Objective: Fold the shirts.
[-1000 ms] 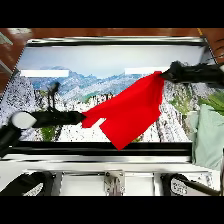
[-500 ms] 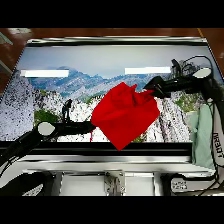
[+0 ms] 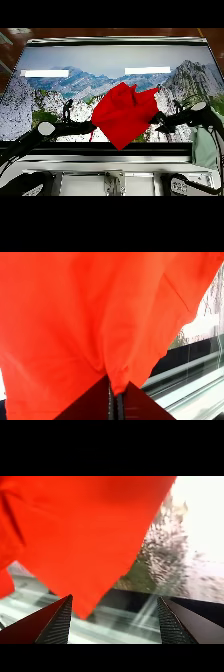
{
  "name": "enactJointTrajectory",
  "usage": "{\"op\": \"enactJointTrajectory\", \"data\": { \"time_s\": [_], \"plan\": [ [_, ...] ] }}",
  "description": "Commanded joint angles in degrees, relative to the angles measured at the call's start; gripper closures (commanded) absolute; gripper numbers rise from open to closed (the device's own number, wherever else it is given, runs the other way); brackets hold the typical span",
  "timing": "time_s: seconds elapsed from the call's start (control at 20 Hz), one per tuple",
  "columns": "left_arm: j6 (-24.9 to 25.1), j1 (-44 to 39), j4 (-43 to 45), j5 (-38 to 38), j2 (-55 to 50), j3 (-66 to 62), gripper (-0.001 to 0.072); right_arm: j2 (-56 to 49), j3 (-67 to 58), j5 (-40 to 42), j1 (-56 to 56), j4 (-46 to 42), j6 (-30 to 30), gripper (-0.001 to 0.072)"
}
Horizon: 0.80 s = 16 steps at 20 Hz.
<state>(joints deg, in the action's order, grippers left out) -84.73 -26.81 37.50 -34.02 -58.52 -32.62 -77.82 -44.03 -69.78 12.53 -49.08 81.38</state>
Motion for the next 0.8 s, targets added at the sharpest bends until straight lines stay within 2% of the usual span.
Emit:
{"op": "enactJointTrajectory", "data": {
  "time_s": [0.0,0.1,0.3,0.35,0.4,0.5,0.65,0.75],
  "plan": [
    [0.04,0.00,-0.04,-0.31,0.04,-0.07,0.0670,0.37,7.08,10.03,-4.02,2.73,1.73,0.0071],
    [0.07,0.00,-0.04,-0.28,0.04,-0.07,0.0670,-1.29,7.08,13.68,-6.82,3.76,3.74,0.0071],
    [0.04,0.00,-0.04,-0.26,0.04,-0.07,0.0670,-4.31,7.06,22.10,-11.47,10.82,3.06,0.0078],
    [0.04,0.00,-0.04,-0.22,0.04,-0.07,0.0669,-4.33,7.06,24.61,-12.31,12.81,3.08,0.0140],
    [0.09,0.02,-0.04,0.00,0.04,-0.07,0.0670,-4.33,7.06,26.93,-13.00,15.41,3.04,0.0269],
    [1.44,0.26,0.02,0.44,0.07,-0.09,0.0671,-4.31,5.99,28.04,-13.46,19.30,1.53,0.0648],
    [1.97,5.75,2.01,-4.13,1.09,-1.25,0.0672,-0.81,-0.87,20.63,-11.89,18.73,-10.49,0.0651],
    [1.97,13.68,11.67,-15.06,3.63,-6.82,0.0674,5.01,-8.44,13.90,-9.03,13.94,-11.89,0.0651]
  ]
}}
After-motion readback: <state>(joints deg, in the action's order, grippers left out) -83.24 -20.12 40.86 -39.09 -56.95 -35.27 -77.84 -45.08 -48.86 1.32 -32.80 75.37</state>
